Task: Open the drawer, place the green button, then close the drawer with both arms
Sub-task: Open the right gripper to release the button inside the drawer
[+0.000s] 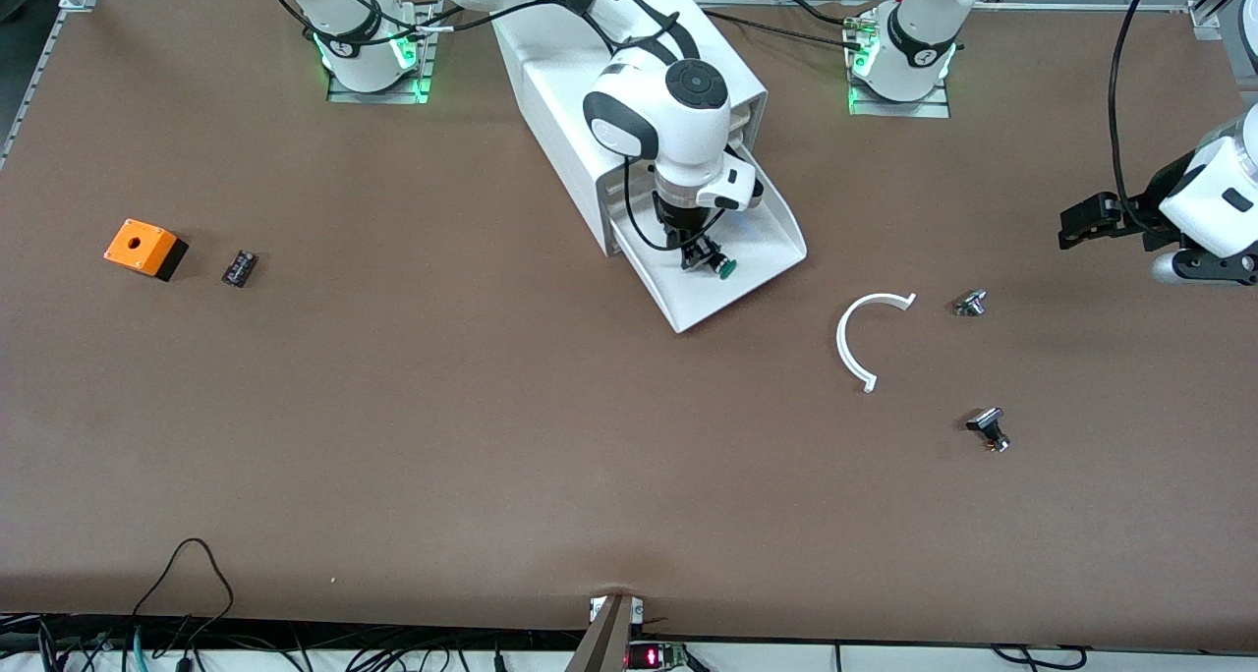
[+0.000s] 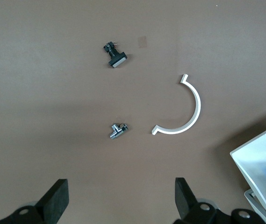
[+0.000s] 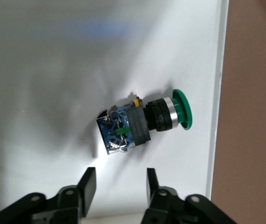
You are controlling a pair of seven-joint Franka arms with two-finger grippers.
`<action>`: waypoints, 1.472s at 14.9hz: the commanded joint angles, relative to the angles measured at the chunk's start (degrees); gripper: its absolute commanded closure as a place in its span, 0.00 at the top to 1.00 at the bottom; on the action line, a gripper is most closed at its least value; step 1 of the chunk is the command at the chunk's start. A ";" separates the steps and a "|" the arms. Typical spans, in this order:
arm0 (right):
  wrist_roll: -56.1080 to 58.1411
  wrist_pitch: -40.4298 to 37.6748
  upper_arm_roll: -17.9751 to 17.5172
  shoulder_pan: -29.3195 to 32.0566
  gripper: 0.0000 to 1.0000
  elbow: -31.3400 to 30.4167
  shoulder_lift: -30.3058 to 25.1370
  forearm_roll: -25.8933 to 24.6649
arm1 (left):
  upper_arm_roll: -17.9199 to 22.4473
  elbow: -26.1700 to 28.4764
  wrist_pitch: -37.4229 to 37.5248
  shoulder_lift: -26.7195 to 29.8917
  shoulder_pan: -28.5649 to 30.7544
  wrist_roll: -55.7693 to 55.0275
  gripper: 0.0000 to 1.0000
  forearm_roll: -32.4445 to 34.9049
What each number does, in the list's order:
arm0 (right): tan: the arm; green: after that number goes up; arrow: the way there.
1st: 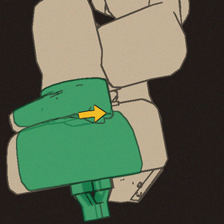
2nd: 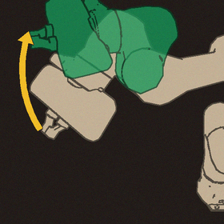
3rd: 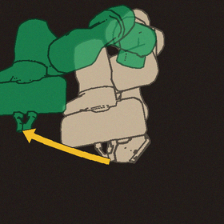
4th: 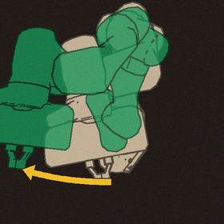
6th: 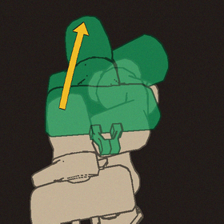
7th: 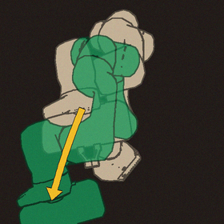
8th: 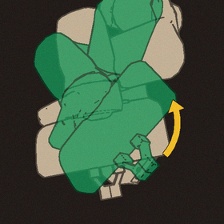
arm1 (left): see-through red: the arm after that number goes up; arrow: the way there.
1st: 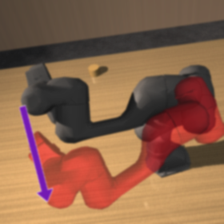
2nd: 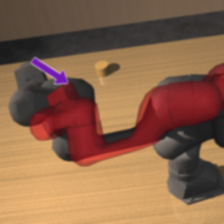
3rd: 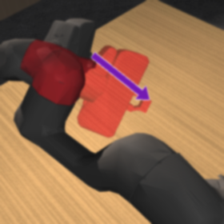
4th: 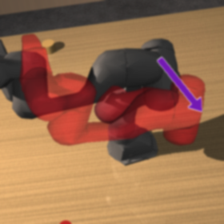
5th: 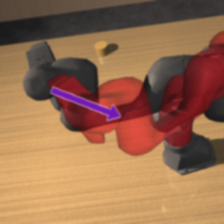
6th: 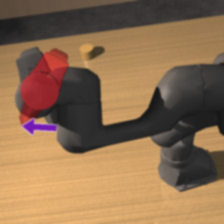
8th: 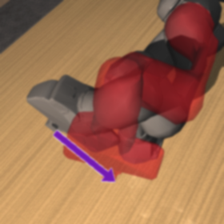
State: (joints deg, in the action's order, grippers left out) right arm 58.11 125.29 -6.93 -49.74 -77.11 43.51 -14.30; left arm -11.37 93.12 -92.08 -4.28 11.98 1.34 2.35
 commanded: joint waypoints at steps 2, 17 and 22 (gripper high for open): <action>-4.49 -0.49 -0.02 -0.35 1.00 3.63 1.05 -1.00 | -0.41 1.01 -0.56 1.12 0.41 -0.46 1.00 0.99; -36.48 -0.05 5.69 5.00 1.00 8.20 -5.53 -0.29 | -0.93 5.06 -2.84 -1.25 0.33 3.05 1.00 0.90; -52.36 -2.42 7.62 8.00 1.00 4.35 -10.54 -0.29 | -5.67 5.41 -6.70 -4.94 0.06 -11.06 1.00 -1.64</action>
State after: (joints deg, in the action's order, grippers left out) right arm 13.34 123.66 -0.27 -42.19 -68.60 35.63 -14.28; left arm -14.87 98.21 -96.69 -7.59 11.98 -2.95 1.91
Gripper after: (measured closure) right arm 0.000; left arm 0.000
